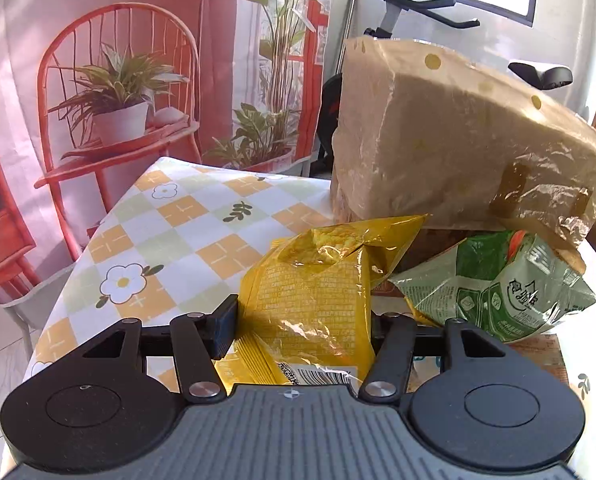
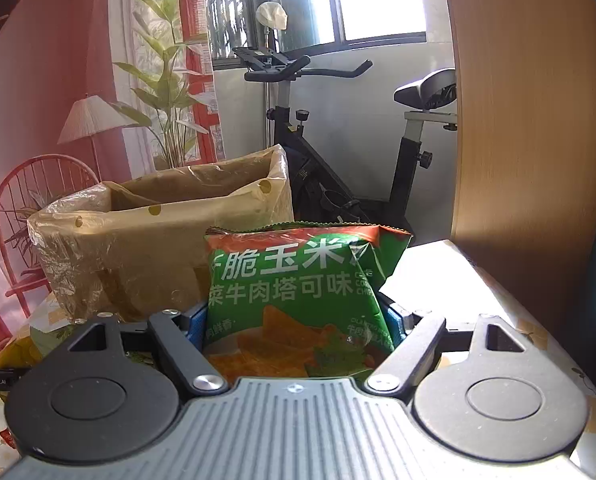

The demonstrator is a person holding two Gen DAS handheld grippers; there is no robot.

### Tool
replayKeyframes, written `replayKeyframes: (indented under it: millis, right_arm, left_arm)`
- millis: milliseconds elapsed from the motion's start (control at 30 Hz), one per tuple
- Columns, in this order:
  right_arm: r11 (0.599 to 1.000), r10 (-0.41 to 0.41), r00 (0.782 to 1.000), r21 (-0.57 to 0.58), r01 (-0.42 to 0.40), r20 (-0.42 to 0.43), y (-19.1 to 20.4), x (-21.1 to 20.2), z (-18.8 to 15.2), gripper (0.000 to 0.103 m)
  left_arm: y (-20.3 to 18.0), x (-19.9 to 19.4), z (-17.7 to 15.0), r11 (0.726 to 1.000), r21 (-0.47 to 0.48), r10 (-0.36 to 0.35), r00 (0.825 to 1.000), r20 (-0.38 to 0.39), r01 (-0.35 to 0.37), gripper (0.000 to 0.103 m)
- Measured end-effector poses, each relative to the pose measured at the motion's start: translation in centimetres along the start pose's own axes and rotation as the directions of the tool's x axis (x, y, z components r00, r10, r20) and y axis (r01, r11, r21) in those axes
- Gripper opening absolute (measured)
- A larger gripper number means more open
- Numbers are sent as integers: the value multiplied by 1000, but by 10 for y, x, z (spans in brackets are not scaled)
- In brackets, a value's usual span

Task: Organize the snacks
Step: 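Carry both bags into the cardboard box and open both grippers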

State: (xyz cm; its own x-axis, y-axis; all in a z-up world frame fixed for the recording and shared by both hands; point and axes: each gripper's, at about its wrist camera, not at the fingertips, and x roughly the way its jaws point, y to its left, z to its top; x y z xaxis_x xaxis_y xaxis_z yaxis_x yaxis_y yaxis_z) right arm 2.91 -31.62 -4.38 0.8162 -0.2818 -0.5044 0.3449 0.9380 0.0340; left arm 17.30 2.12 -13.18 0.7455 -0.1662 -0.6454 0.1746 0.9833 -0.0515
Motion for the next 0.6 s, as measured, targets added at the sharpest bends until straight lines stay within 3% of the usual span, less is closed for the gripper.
replayKeyframes:
  millis: [133, 300, 600]
  right_arm:
    - [1000, 24, 998, -15, -23, 50, 3, -10, 16, 80]
    - [996, 71, 992, -60, -65, 105, 12, -13, 45, 80]
    - [968, 176, 970, -207, -141, 167, 55, 38, 106, 80]
  left_arm:
    - [-4, -45, 30, 1000, 6, -27, 992, 123, 26, 60]
    - [-20, -80, 75, 997, 4, -82, 966, 246, 83, 60]
    - [-88, -54, 167, 981, 52, -195, 925, 326, 189, 60]
